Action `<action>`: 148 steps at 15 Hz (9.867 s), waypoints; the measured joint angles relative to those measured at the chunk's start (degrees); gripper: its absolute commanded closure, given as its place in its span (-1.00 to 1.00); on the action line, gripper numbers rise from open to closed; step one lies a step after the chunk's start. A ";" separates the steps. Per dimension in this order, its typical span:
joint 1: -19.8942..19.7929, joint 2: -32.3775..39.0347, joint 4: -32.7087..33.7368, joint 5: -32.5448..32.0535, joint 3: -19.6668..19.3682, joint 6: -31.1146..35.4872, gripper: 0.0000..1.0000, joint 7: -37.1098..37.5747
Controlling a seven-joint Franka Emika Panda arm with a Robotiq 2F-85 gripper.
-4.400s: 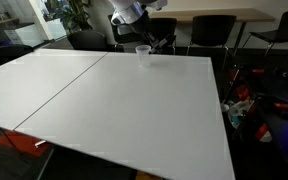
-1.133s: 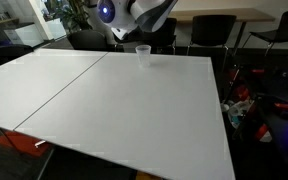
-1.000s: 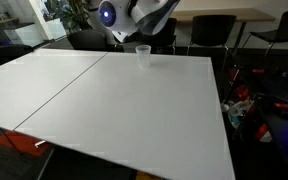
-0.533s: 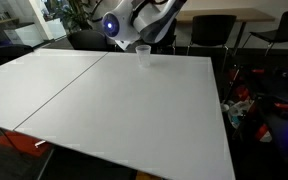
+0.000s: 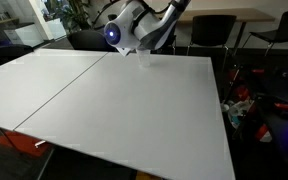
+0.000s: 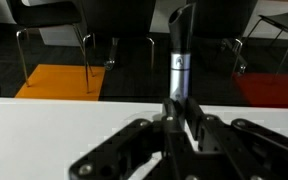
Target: Move the cup to the right, put the marker in the cup and then remove it and put it back on the table
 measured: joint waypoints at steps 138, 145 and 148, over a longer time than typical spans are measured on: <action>-16.21 -5.07 4.25 95.46 -9.16 20.36 -0.01 78.51; -16.19 -3.74 5.84 95.46 -9.46 20.52 0.19 80.99; -16.15 -3.64 5.91 95.46 -9.46 20.52 0.22 81.41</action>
